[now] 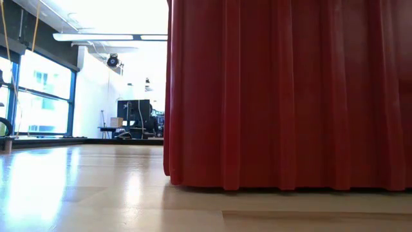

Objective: Pick and place slides into bin
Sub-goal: Put the black slide into the red container

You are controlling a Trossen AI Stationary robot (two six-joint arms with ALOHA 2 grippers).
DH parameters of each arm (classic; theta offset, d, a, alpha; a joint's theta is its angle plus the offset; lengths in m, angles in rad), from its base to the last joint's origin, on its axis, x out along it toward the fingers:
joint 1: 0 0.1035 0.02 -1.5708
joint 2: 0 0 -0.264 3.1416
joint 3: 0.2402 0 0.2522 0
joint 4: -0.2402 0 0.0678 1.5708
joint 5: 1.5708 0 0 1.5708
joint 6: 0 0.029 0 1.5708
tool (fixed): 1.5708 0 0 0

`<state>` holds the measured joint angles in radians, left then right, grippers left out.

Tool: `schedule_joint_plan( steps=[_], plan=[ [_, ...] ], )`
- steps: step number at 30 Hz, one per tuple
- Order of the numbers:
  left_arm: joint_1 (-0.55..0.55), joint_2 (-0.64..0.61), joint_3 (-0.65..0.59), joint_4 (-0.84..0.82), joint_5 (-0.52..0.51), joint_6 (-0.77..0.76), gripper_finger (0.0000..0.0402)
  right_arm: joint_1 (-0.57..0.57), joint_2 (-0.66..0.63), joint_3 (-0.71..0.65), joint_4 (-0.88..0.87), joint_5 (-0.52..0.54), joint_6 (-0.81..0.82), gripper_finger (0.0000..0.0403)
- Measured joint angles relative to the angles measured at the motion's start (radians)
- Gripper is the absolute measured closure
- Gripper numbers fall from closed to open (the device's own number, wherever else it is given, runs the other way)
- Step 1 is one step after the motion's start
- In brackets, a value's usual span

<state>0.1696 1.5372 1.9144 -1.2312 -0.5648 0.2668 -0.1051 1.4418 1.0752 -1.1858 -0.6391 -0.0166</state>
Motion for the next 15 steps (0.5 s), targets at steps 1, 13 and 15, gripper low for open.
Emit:
schedule_joint_plan(
  steps=[1,13,15],
  plan=[
    [0.0,0.0,0.0,0.0,0.0,0.0,0.0048,0.002,0.0,0.0,-0.003,-0.01,-0.002,0.0183],
    [0.0,0.0,0.0,-0.001,0.0,0.001,0.0048,0.076,0.0,0.0,0.017,0.021,0.037,0.0183],
    [0.0,0.0,0.0,-0.001,0.0,0.001,0.0048,0.08,0.0,0.0,0.043,0.034,0.046,0.0183]
  ],
)
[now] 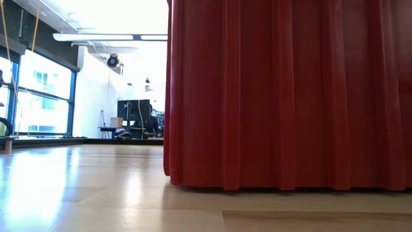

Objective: Pick and place slides into bin
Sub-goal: Put the black slide into the red container

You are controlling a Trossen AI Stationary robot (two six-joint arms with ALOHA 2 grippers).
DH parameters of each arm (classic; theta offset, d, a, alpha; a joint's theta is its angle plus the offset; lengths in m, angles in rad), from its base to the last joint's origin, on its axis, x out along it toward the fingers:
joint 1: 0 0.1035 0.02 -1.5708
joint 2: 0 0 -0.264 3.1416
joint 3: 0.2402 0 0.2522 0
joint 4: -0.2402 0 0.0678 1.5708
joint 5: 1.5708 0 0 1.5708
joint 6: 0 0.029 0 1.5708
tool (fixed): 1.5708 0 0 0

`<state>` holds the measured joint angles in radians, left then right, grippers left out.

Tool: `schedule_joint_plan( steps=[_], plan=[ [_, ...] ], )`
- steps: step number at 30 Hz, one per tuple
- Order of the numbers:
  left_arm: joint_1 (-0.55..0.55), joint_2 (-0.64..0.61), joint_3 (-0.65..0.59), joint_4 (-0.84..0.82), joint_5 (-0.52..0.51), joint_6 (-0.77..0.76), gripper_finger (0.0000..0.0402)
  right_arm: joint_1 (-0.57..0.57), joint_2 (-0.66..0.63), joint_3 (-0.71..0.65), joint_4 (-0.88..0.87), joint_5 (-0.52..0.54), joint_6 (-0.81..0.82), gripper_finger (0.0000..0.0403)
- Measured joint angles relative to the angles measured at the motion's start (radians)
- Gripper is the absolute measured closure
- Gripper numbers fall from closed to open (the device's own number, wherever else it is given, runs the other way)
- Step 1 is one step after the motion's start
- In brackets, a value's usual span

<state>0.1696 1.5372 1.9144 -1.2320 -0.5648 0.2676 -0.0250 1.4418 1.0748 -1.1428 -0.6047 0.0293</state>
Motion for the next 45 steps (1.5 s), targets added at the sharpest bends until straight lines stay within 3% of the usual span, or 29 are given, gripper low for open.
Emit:
schedule_joint_plan(
  steps=[19,23,32,38,45],
  plan=[
    [0.0,0.0,0.0,-0.008,0.015,0.013,0.0048,0.028,0.085,0.0,0.017,0.005,0.015,0.0187],
    [0.0,0.0,0.0,-0.008,0.015,0.013,0.0048,0.028,0.085,0.0,0.018,0.0,0.017,0.0222],
    [0.0,0.0,0.0,-0.022,0.015,0.015,0.0048,0.027,0.085,-0.001,0.01,-0.076,0.009,0.0361],
    [0.0,0.0,0.0,-0.027,0.015,0.015,0.0048,0.021,0.085,-0.001,0.01,-0.173,-0.003,0.0364],
    [0.0,0.0,0.0,-0.027,0.015,0.023,0.0048,-0.028,0.065,0.066,-0.039,-0.21,-0.032,0.0364]
  ],
)
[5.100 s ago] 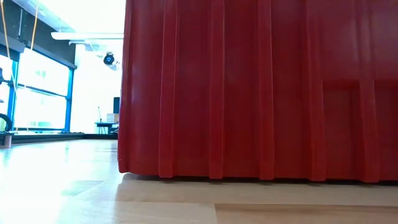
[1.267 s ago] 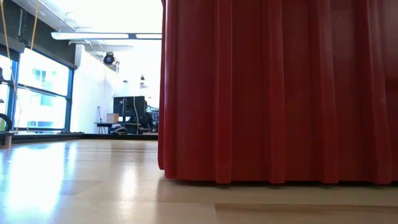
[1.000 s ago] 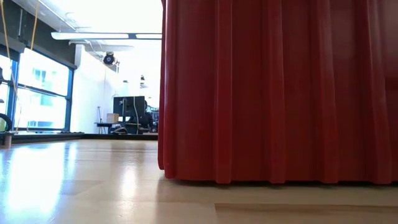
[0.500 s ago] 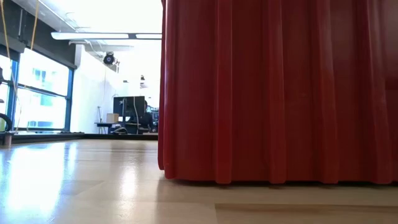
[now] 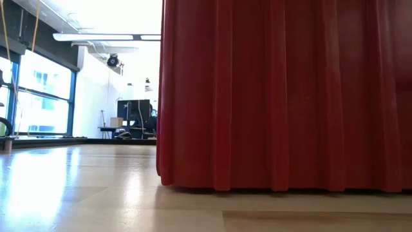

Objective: Pick and place slides into bin
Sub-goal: Put the black slide into the red container

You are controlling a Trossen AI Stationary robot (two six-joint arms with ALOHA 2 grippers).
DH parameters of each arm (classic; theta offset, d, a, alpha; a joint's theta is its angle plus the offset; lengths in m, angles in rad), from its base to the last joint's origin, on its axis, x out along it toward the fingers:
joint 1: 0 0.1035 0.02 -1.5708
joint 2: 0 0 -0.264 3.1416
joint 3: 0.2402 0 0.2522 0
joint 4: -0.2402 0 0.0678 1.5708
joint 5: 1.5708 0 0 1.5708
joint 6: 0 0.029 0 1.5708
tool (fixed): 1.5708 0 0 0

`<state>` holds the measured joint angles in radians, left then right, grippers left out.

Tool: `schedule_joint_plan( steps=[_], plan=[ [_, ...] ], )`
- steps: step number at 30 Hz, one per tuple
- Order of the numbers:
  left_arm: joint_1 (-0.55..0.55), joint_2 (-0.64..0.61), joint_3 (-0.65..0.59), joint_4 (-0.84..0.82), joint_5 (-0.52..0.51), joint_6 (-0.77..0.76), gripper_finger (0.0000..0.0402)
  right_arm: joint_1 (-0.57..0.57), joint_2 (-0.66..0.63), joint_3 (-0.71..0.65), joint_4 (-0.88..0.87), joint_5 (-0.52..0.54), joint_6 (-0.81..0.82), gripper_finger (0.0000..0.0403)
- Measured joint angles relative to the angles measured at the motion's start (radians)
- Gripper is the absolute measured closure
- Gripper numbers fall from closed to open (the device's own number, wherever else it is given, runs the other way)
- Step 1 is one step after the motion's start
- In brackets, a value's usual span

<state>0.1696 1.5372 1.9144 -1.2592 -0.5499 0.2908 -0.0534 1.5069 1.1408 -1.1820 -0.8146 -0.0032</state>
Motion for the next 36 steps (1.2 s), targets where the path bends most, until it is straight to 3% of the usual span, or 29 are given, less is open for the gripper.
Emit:
schedule_joint_plan(
  steps=[9,14,22,31,36],
  plan=[
    [0.0,0.0,0.0,-0.005,0.0,0.0,0.0048,-0.099,-0.012,0.072,-0.009,0.052,0.077,0.0365],
    [0.0,0.0,0.0,-0.017,0.0,0.0,0.0048,-0.127,-0.011,0.04,-0.051,0.106,0.12,0.0365],
    [0.0,0.0,-0.001,-0.025,0.0,0.0,0.0048,-0.133,-0.011,-0.03,-0.059,0.099,0.146,0.0365],
    [0.0,0.001,-0.099,-0.004,-0.002,-0.008,0.0048,-0.13,-0.011,-0.101,-0.05,0.134,0.252,0.0365],
    [0.0,0.002,-0.115,0.017,-0.007,-0.008,0.0048,-0.129,-0.012,-0.108,-0.053,0.156,0.309,0.0327]
  ],
)
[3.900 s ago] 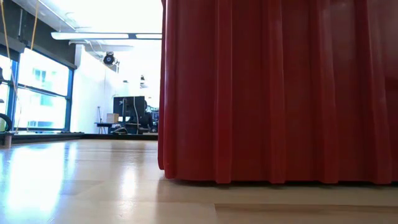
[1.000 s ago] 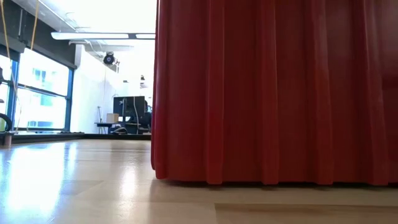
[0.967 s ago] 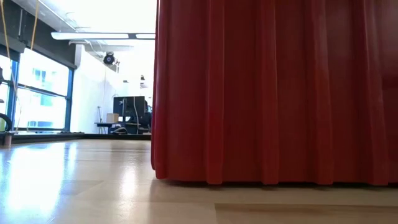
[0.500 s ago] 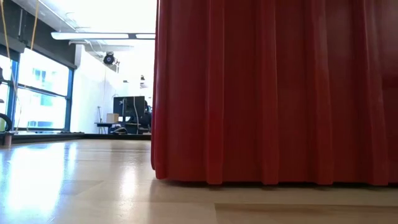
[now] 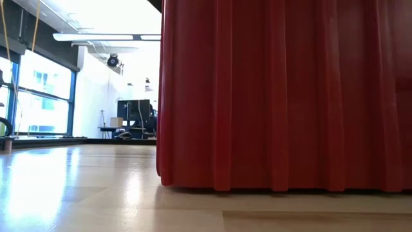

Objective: Pick and place slides into bin
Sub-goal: Put the black slide into the red container

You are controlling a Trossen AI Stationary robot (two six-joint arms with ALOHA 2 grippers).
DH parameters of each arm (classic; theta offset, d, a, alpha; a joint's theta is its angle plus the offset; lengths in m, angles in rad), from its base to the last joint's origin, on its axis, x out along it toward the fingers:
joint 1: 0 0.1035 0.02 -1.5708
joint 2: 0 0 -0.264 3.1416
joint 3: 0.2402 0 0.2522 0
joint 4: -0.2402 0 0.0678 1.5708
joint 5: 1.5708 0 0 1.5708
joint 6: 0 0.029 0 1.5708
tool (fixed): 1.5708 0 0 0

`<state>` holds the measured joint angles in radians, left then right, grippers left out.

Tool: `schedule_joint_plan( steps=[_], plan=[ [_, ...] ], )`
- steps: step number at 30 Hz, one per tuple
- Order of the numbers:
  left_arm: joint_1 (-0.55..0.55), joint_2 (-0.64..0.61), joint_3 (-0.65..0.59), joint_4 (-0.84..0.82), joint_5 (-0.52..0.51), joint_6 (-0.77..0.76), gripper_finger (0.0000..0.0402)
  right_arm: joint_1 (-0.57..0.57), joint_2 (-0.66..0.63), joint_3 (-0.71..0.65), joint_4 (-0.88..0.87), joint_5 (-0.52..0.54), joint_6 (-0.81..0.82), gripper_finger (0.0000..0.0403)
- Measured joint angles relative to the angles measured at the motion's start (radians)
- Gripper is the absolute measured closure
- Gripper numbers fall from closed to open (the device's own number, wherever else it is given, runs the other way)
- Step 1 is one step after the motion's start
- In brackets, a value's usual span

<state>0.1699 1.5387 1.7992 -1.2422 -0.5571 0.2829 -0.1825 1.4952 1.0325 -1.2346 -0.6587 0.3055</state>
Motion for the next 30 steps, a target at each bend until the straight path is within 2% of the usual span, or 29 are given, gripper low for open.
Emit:
schedule_joint_plan(
  steps=[9,20,24,30],
  plan=[
    [0.0,-0.005,0.0,0.015,0.0,0.002,0.0048,0.0,0.001,-0.002,-0.012,0.006,0.008,0.0285],
    [0.0,-0.005,0.0,0.015,0.0,0.004,0.0048,0.006,0.002,-0.002,-0.015,-0.024,-0.011,0.0168],
    [0.0,-0.005,0.0,0.015,0.0,0.004,0.0048,0.019,0.002,-0.002,-0.048,-0.02,-0.002,0.0159],
    [0.0,-0.005,0.0,0.015,0.0,0.004,0.0048,0.041,0.002,-0.002,-0.126,0.098,0.031,0.0158]
  ],
)
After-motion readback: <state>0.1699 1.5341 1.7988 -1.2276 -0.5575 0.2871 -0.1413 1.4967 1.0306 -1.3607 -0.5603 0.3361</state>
